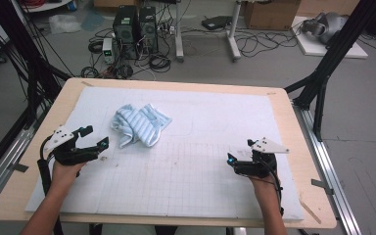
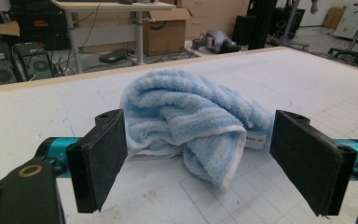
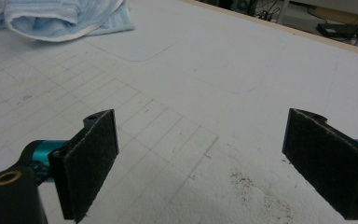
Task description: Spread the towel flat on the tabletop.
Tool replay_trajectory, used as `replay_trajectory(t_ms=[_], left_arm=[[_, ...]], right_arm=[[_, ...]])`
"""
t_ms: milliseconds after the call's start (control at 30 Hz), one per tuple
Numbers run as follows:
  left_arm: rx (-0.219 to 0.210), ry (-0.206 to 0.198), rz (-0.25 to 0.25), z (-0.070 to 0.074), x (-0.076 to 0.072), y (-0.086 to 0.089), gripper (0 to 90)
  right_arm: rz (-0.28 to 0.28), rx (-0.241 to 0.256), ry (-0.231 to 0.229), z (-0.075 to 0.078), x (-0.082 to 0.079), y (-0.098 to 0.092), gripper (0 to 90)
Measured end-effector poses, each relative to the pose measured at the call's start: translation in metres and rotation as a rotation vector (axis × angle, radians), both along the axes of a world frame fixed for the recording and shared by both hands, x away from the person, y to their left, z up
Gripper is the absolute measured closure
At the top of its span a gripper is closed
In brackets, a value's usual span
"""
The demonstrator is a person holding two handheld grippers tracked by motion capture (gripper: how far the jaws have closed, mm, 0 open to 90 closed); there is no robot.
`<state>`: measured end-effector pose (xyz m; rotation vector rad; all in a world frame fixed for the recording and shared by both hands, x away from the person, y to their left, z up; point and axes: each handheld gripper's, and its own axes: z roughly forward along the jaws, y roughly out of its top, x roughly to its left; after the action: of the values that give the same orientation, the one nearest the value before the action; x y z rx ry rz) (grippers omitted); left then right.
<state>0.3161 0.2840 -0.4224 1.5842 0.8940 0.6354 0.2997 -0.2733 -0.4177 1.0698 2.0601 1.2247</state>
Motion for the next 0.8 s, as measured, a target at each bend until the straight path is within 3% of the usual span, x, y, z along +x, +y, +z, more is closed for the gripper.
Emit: replay_trajectory(t_ms=[433,800], left_arm=[[-0.002,0.01,-0.004,-0.002,0.004,-0.004,19.1],[0.028,0.039,-0.049,-0.003,0.005,-0.014,19.3]], right_arm=[[0.008,0.018,0.0,-0.002,0.0,-0.002,9.6],[0.018,0.021,0.005,-0.003,0.0,-0.002,9.7]])
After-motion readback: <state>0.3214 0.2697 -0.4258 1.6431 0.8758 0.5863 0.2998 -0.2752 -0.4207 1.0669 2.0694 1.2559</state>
